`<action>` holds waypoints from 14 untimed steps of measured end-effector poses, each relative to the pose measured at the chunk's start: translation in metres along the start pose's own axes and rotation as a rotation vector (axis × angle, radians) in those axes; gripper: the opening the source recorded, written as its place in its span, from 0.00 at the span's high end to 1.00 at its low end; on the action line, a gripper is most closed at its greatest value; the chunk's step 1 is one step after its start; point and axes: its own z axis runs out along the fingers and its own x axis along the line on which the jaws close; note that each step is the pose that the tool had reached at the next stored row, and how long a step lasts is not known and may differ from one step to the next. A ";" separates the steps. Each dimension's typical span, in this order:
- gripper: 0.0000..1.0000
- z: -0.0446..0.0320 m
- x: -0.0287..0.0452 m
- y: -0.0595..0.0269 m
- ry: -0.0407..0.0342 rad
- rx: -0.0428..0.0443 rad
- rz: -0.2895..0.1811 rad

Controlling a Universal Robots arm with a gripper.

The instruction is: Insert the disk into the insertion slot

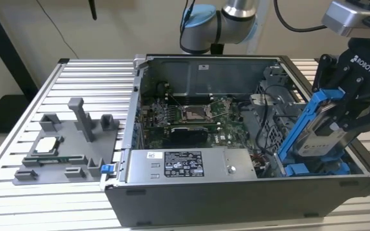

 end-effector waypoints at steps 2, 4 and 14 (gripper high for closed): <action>1.00 -0.0024 0.0000 0.0000 0.0002 -0.0037 0.000; 1.00 -0.0037 0.0000 0.0001 0.0004 -0.0054 0.000; 1.00 -0.0027 -0.0002 -0.0004 0.0009 -0.0055 -0.001</action>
